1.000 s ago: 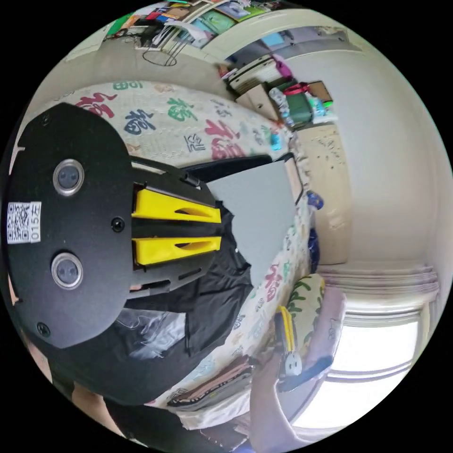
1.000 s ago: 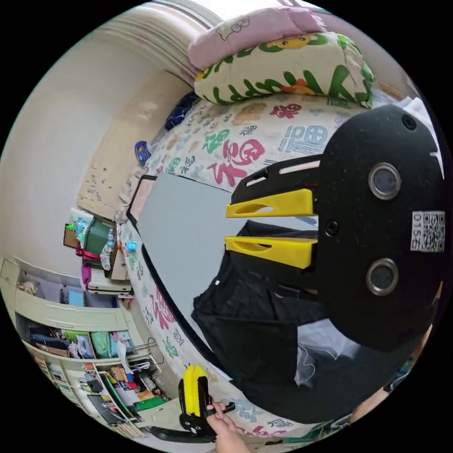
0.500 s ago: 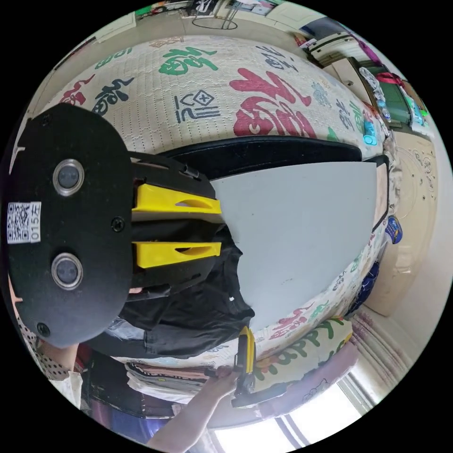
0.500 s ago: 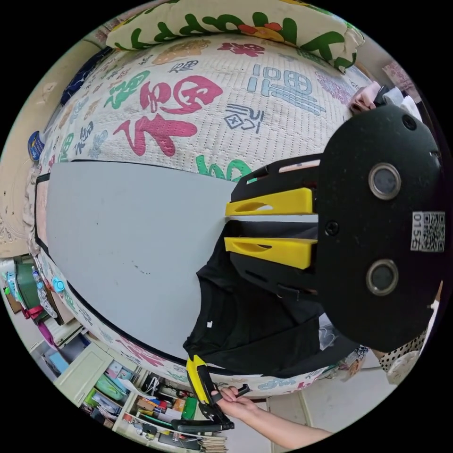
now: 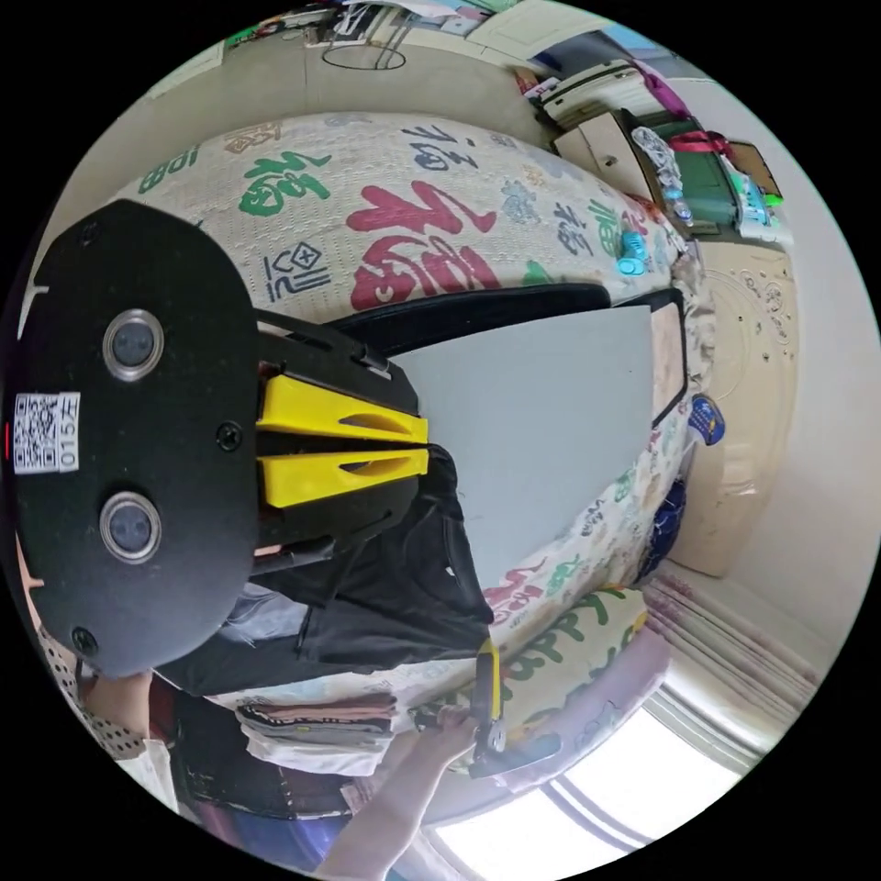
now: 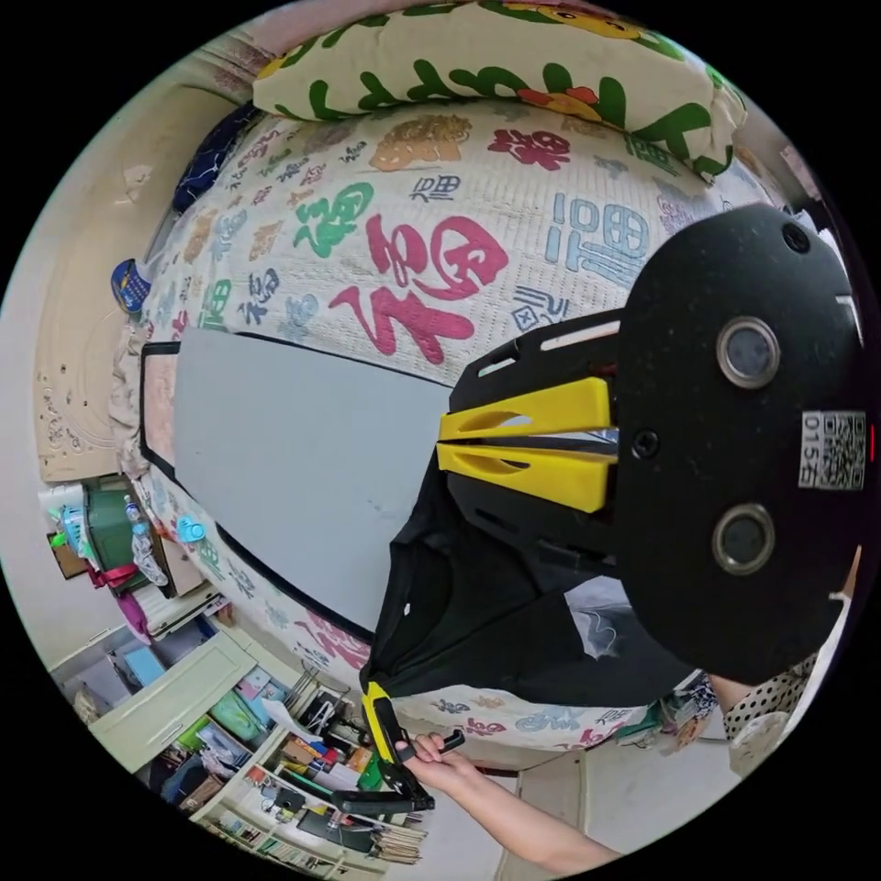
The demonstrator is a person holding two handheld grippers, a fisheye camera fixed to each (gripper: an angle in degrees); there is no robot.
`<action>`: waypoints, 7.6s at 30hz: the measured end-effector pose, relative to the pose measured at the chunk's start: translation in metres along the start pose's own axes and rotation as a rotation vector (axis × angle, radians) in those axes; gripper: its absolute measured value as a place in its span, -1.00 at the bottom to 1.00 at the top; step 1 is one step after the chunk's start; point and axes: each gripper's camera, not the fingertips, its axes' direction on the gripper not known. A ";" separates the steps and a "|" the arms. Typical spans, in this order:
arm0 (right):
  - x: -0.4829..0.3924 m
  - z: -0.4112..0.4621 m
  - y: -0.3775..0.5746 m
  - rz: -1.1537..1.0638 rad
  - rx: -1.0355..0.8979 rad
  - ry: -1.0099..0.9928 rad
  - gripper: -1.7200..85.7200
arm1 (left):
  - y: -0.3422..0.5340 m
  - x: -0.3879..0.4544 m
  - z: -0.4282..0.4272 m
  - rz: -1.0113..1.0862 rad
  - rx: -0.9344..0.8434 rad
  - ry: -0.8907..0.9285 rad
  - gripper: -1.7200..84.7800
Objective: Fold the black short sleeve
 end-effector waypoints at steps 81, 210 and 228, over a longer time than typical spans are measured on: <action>0.220 0.035 0.419 0.756 -0.233 -0.506 -0.65 | 0.067 0.420 -0.059 -0.742 -0.117 0.322 -0.70; -0.107 0.051 0.690 -0.152 -0.356 -0.401 -0.97 | 0.288 -0.286 -0.094 -0.211 -0.067 0.279 -0.93; -0.091 0.134 0.716 -0.221 -0.418 -0.378 -0.91 | 0.230 -0.194 -0.051 -0.119 -0.168 0.077 -0.98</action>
